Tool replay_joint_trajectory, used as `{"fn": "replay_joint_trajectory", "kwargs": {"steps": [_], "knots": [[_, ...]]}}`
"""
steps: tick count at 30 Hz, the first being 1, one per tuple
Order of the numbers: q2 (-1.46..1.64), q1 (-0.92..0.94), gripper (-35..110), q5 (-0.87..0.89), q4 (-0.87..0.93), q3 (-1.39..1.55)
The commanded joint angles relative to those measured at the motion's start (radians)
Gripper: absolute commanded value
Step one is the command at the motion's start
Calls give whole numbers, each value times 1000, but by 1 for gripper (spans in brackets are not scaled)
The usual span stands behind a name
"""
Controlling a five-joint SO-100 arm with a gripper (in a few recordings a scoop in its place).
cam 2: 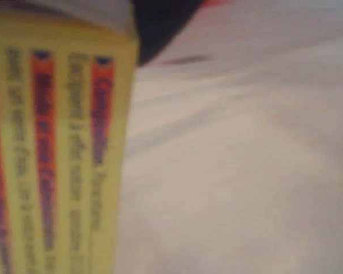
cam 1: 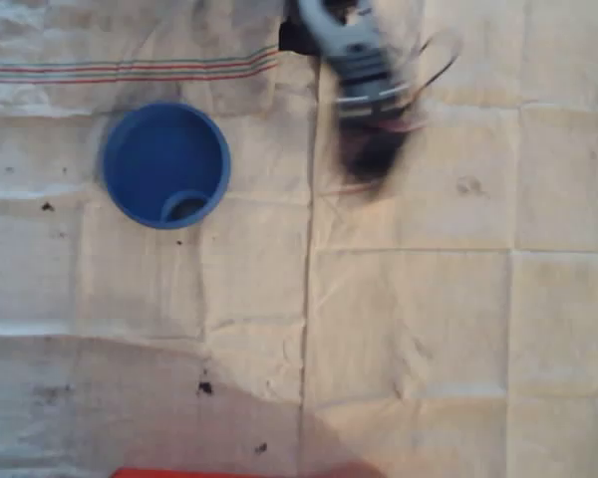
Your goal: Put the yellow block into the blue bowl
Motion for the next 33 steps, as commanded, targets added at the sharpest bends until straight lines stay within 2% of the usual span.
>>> {"fn": "replay_joint_trajectory", "kwargs": {"steps": [1, 19, 27, 33], "knots": [[106, 169, 0, -3, -11, -80], [100, 779, 0, -5, -12, -80], [8, 828, 0, 9, -15, -78], [-124, 825, 0, 26, -133, -72]]}}
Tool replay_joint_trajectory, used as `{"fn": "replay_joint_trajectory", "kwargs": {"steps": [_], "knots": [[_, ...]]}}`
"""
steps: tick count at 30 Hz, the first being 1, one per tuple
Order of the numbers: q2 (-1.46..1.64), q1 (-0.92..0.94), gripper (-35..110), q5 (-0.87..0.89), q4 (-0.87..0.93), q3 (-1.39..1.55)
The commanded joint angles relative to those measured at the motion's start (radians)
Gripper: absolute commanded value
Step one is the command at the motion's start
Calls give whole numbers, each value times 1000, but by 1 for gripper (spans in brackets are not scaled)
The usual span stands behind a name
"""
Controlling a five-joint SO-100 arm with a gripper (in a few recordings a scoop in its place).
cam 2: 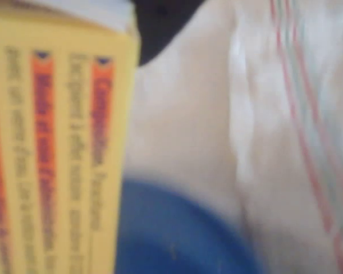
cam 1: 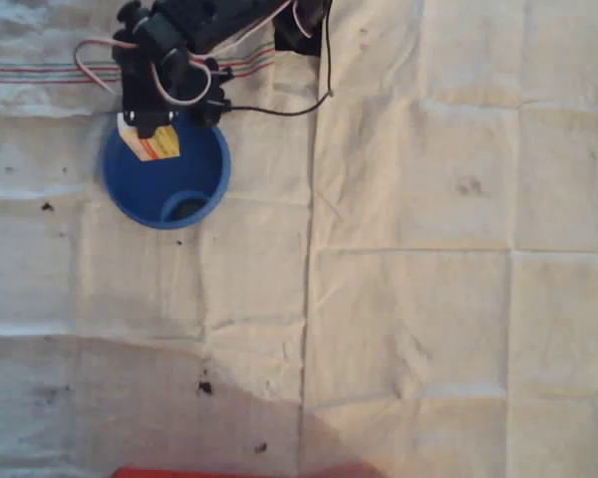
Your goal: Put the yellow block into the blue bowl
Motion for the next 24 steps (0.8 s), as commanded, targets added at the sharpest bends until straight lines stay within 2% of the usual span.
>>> {"fn": "replay_joint_trajectory", "kwargs": {"steps": [1, 13, 19, 24], "knots": [[-18, 5, 0, 37, -97, -67], [-160, -2, 2, 60, -178, -78], [-110, -3, 20, 64, -178, -81], [51, -5, 32, 64, -160, -67]]}}
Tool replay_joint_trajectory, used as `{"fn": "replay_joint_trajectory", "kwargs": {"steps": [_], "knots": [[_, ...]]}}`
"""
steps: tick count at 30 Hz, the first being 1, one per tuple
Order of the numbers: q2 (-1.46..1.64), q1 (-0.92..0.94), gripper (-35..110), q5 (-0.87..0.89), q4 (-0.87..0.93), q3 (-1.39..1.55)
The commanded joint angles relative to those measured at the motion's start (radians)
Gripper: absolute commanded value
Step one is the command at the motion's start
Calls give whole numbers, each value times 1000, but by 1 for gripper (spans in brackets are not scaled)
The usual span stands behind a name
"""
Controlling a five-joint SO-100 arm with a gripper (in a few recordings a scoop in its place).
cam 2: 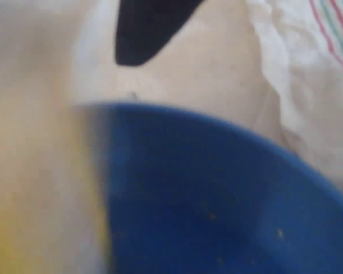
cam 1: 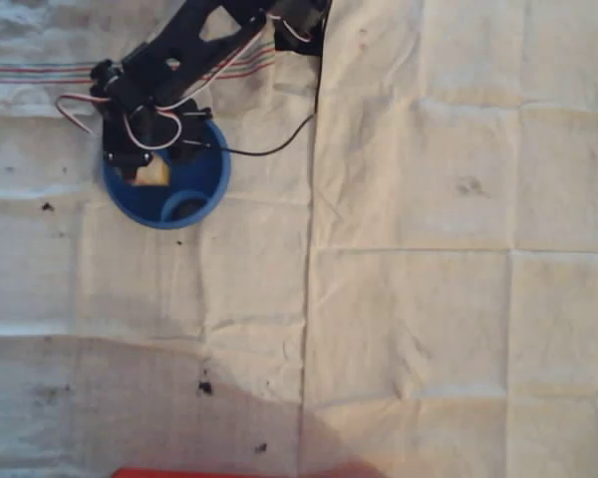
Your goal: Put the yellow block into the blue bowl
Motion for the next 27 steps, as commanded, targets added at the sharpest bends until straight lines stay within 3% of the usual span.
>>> {"fn": "replay_joint_trajectory", "kwargs": {"steps": [1, 9, 16, 27], "knots": [[261, -3, 32, 11, 18, -66], [522, -46, 24, 17, 281, -60], [773, -133, -2, 169, 264, 109], [1313, -466, 0, 594, 219, 598]]}}
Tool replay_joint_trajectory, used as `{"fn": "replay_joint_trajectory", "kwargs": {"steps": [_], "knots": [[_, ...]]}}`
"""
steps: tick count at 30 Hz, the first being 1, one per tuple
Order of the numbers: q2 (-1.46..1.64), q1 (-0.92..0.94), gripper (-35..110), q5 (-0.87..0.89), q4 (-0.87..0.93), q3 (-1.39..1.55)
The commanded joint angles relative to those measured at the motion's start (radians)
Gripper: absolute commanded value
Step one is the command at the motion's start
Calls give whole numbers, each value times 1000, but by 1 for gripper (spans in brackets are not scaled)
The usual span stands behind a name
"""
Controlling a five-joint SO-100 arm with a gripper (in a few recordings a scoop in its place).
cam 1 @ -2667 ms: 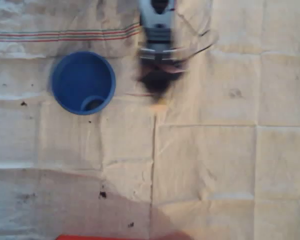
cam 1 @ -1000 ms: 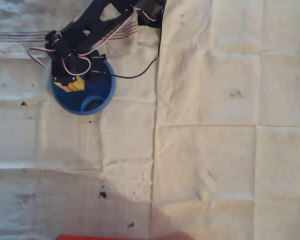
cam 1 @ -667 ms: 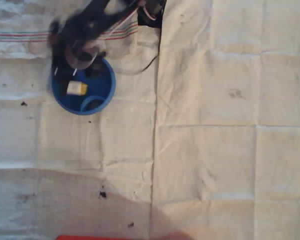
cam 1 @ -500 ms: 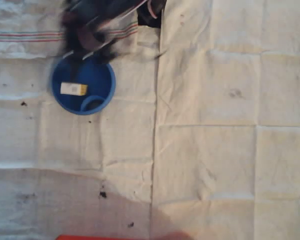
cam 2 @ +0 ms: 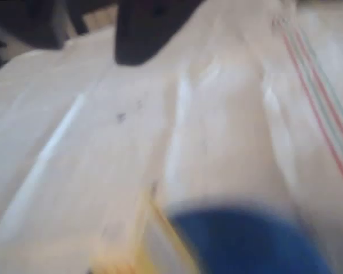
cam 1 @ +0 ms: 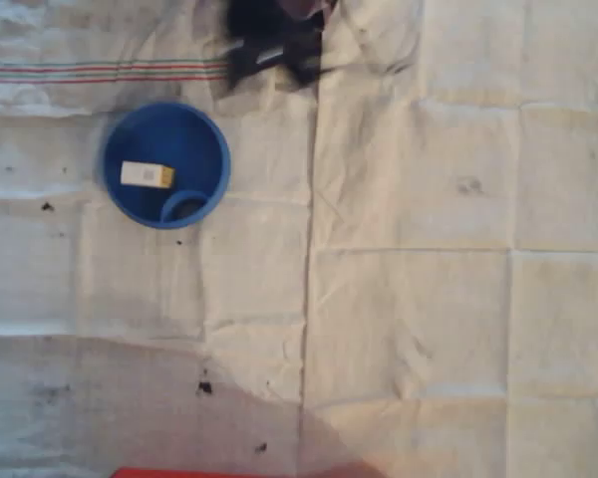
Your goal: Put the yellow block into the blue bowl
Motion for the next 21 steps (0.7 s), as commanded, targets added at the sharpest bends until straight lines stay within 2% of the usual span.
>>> {"fn": "replay_joint_trajectory", "kwargs": {"steps": [1, 6, 8, 12, 21], "knots": [[193, -132, 0, 210, -60, 127], [360, -284, 0, 541, -181, 371], [410, -313, 0, 624, -212, 463], [489, -370, 0, 634, -276, 641], [772, -445, 0, 644, -551, 1048]]}}
